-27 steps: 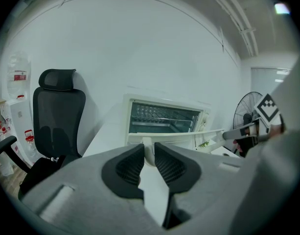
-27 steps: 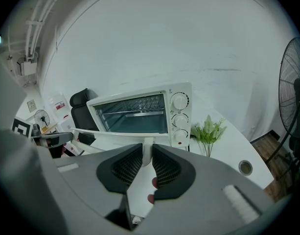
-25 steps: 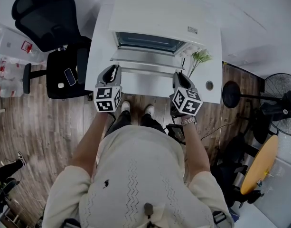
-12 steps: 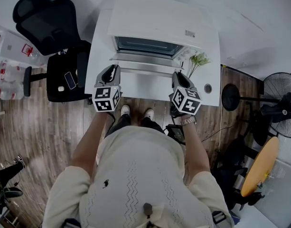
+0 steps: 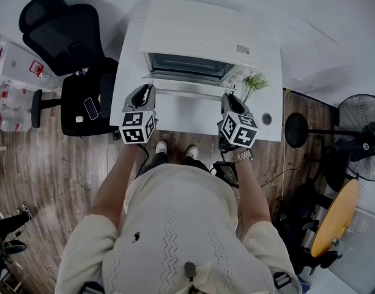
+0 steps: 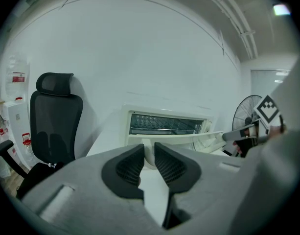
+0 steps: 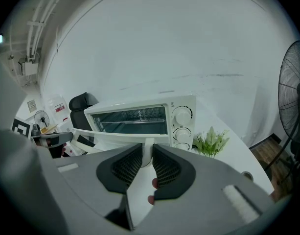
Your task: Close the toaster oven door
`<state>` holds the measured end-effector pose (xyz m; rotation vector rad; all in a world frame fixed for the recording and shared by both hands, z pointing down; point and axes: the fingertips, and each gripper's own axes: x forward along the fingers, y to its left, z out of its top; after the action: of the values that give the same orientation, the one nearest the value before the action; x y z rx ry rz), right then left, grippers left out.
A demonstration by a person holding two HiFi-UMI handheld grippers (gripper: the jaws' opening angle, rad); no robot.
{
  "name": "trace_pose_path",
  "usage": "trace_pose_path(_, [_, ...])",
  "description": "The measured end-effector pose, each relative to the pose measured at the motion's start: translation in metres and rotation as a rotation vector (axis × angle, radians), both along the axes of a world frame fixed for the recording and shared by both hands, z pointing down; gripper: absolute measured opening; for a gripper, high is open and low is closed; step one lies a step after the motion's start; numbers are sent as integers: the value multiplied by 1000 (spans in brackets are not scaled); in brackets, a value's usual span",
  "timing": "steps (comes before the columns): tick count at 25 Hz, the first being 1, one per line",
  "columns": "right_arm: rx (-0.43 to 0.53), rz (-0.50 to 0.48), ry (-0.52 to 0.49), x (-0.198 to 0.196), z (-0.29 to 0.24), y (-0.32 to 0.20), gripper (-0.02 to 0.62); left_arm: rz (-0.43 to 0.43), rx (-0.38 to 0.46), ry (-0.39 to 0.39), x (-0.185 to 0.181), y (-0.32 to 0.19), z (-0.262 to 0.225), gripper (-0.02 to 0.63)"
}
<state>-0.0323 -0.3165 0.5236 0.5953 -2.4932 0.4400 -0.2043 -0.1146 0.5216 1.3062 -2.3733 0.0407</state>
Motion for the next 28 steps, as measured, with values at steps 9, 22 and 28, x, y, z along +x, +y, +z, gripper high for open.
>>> trace_pose_path(9, [16,4,-4,-9,-9,-8,79,4,-6,-23,-9,-8,-9,67])
trace_pose_path(22, [49,8,2,-23,-18,-19,78,-5,19,-23,-23,-19,-17,66])
trace_pose_path(28, [54,10,5,-29,-21,-25,78,-13,25,-21,-29,-25,-21,64])
